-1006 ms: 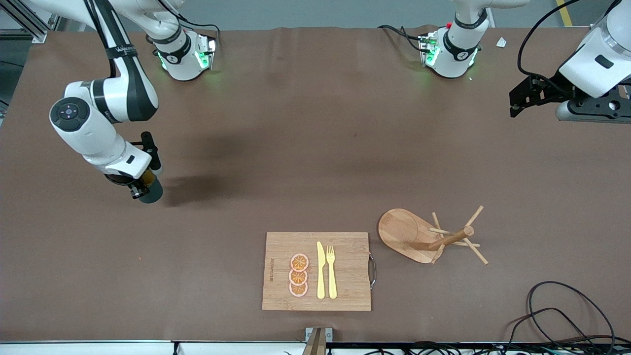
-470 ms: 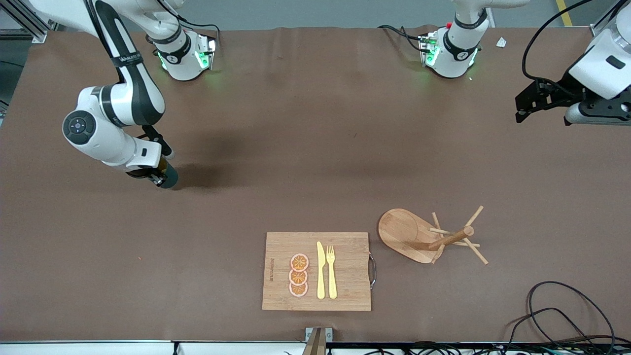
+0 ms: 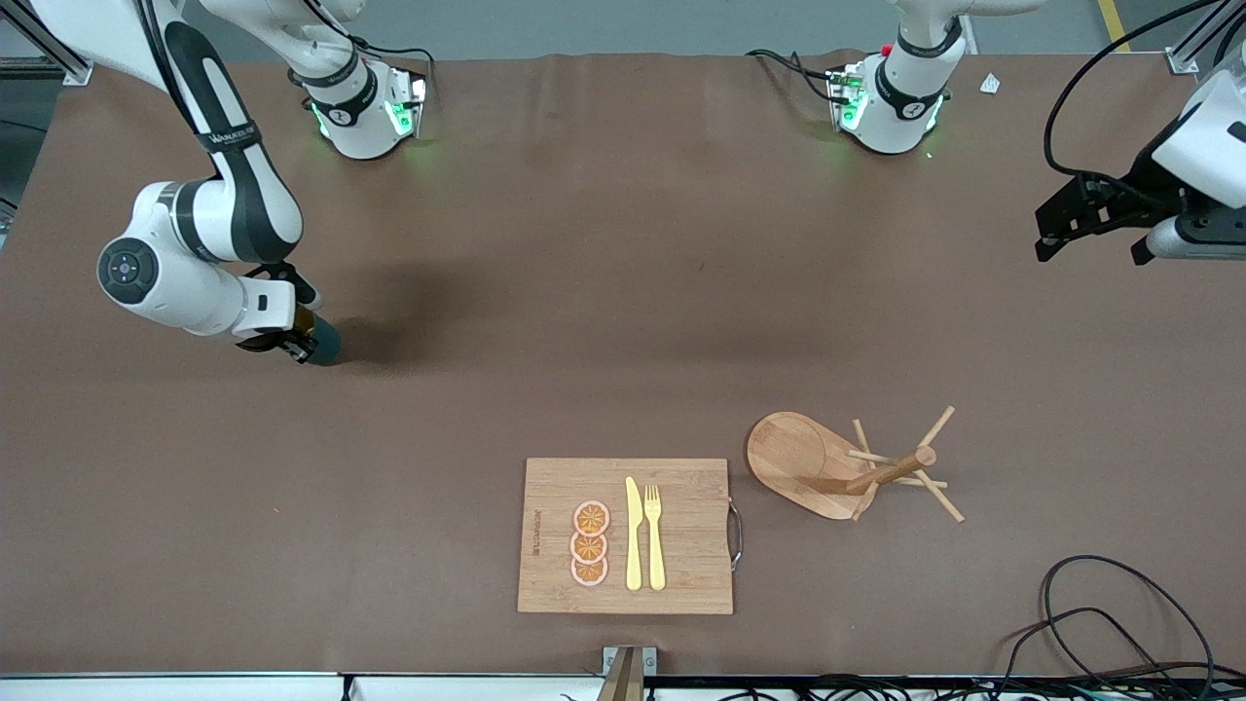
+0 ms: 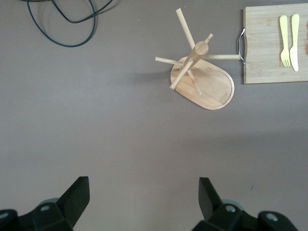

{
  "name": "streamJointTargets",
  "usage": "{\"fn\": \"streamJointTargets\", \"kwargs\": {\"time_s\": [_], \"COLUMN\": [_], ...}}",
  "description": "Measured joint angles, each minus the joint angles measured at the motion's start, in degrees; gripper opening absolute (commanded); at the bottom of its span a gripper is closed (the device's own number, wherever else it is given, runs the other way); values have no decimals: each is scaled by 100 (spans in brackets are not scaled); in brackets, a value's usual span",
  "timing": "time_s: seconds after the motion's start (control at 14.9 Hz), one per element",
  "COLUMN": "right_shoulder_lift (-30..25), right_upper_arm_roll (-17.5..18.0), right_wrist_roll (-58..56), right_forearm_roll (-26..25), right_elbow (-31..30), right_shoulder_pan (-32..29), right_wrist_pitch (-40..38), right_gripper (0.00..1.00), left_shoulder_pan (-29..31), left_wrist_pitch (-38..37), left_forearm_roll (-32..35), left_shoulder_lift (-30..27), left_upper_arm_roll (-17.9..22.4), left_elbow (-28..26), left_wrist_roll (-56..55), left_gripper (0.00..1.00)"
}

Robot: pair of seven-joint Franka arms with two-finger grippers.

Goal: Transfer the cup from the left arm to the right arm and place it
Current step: 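Lower the teal mug onto the table with the right gripper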

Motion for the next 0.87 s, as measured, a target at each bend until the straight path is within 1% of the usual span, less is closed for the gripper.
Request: {"fn": "streamJointTargets", "kwargs": {"time_s": [0.2, 0.54, 0.87], "right_shoulder_lift": [0, 52, 88], "right_upper_arm_roll": [24, 34, 26], "right_wrist_roll": [-20, -36, -62], "right_forearm_roll": [1, 1, 1], "right_elbow": [3, 3, 4], "right_shoulder_pan": [1, 1, -5], "right_wrist_pitch": [50, 248, 378], "right_gripper": [0, 0, 0], "left_shoulder_pan": [0, 19, 245], "left_wrist_pitch": [182, 292, 413], "left_forearm_roll": [0, 0, 19], "left_shoulder_lift": [128, 174, 191], "left_upper_arm_roll": [-1, 13, 29], "left_elbow": [-8, -8, -13], "left_wrist_roll": [0, 1, -4], "left_gripper": [100, 100, 100]}}
